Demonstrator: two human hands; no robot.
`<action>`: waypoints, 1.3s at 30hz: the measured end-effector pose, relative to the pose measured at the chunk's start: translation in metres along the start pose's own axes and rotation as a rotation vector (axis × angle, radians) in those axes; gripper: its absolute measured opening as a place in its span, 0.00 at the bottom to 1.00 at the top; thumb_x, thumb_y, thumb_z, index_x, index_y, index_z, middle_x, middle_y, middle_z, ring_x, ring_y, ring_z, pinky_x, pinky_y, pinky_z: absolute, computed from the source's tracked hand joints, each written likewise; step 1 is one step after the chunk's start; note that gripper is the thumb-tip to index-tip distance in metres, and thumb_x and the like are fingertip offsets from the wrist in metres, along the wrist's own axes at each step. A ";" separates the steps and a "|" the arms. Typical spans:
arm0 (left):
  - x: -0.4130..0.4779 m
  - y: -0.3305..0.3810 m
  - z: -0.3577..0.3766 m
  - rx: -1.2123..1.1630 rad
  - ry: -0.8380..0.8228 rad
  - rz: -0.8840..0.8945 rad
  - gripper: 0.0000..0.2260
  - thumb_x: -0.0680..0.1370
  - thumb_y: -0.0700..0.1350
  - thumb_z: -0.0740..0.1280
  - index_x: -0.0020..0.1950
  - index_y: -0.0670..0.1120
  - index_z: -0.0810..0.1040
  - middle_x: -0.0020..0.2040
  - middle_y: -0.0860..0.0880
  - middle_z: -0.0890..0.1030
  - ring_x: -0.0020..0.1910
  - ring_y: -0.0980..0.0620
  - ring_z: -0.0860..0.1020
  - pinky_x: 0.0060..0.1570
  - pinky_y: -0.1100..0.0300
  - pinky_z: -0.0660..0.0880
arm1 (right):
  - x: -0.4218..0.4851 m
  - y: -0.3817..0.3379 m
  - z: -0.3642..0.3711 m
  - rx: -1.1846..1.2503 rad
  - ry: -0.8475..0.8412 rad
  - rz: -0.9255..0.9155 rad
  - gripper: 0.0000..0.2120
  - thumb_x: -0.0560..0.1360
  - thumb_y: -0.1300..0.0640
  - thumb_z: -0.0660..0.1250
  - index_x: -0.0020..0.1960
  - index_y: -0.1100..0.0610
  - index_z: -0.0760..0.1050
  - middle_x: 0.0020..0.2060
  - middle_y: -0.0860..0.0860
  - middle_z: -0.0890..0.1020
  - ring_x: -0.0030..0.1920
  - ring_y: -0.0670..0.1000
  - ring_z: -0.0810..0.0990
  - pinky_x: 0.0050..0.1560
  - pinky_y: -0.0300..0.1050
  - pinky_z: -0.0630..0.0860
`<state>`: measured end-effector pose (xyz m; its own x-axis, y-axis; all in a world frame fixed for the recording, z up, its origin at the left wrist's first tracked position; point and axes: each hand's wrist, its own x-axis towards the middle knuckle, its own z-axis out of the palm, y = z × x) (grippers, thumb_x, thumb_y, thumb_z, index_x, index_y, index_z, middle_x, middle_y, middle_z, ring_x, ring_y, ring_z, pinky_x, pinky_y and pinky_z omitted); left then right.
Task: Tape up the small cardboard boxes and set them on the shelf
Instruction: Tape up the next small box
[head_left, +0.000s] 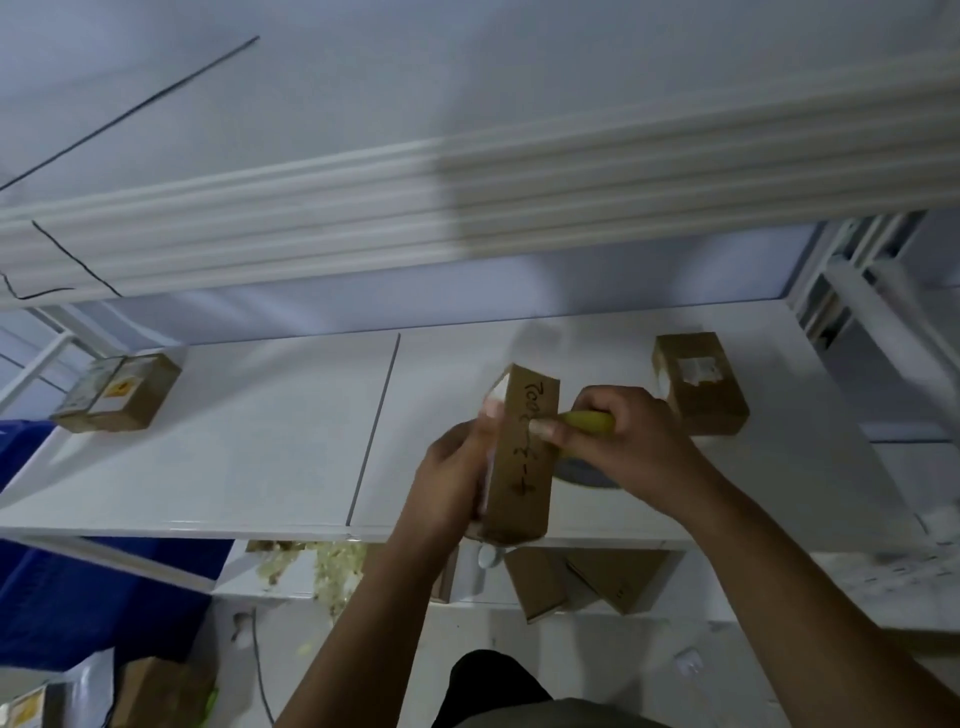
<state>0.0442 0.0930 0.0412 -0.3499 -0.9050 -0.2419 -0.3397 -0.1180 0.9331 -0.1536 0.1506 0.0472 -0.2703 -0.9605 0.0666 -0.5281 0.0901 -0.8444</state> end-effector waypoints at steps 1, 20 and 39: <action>0.001 0.003 -0.001 -0.018 -0.066 -0.046 0.36 0.70 0.78 0.66 0.66 0.55 0.81 0.54 0.50 0.89 0.49 0.53 0.89 0.42 0.60 0.84 | -0.001 -0.004 0.001 -0.059 -0.007 -0.028 0.25 0.72 0.30 0.70 0.36 0.52 0.76 0.30 0.48 0.77 0.35 0.45 0.77 0.37 0.45 0.71; 0.007 0.002 -0.003 -0.677 -0.154 -0.094 0.24 0.73 0.65 0.72 0.62 0.52 0.87 0.59 0.41 0.87 0.54 0.42 0.87 0.52 0.46 0.85 | 0.027 0.023 -0.010 0.075 -0.084 0.063 0.32 0.63 0.24 0.73 0.32 0.54 0.76 0.25 0.45 0.70 0.31 0.42 0.76 0.39 0.44 0.70; 0.020 -0.015 -0.050 -0.375 0.117 -0.083 0.22 0.68 0.55 0.83 0.58 0.46 0.89 0.53 0.41 0.89 0.53 0.39 0.89 0.45 0.47 0.86 | 0.023 0.030 -0.007 0.361 -0.257 -0.082 0.35 0.70 0.26 0.70 0.32 0.58 0.69 0.31 0.54 0.63 0.33 0.49 0.66 0.38 0.46 0.61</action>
<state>0.0861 0.0567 0.0353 -0.2256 -0.9239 -0.3089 -0.0126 -0.3143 0.9492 -0.1814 0.1327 0.0273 -0.0060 -0.9990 0.0453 -0.2127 -0.0430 -0.9762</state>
